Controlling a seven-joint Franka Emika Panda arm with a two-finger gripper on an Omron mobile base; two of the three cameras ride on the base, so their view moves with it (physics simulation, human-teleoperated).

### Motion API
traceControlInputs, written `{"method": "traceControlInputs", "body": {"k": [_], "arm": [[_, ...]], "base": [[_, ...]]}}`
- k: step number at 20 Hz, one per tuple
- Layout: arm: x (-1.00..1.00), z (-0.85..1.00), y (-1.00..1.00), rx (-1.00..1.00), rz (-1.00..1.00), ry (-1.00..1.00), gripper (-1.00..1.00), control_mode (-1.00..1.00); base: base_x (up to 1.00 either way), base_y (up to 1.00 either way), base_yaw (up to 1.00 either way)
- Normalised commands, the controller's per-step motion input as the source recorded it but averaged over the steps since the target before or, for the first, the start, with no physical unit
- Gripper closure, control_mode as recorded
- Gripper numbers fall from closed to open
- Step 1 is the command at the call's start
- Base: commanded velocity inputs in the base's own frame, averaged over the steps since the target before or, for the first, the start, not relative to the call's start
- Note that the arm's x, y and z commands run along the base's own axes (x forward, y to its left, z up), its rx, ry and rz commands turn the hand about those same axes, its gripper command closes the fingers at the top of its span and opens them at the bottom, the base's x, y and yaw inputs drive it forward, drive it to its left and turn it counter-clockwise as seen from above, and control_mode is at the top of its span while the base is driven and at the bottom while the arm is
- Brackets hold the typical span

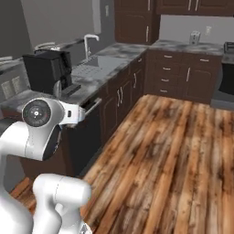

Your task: Take the fork and place it on the left side of the plate. Then take the spoon and place it on the right side of the plate. Make sure they're directly next to the plate.

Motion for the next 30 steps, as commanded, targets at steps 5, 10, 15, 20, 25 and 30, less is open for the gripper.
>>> {"method": "traceControlInputs", "body": {"k": [5, 10, 15, 20, 25, 30], "arm": [[0.00, 0.00, 0.00, 0.00, 0.00, 0.00, 1.00, 1.00], [0.00, 0.00, 0.00, 0.00, 0.00, 0.00, 1.00, 1.00], [0.00, 0.00, 0.00, 0.00, 0.00, 0.00, 1.00, 1.00], [0.00, 0.00, 0.00, 0.00, 0.00, 0.00, 1.00, 1.00], [0.00, 0.00, 0.00, 0.00, 0.00, 0.00, 1.00, 1.00], [0.00, 0.00, 0.00, 0.00, 0.00, 0.00, 1.00, 1.00]], "base": [[-1.00, 1.00, 0.05], [-0.80, 1.00, 0.00], [-0.50, 1.00, 0.00], [-0.17, 1.00, -0.01], [-0.04, 1.00, -0.04], [0.10, 1.00, -0.09]]}}
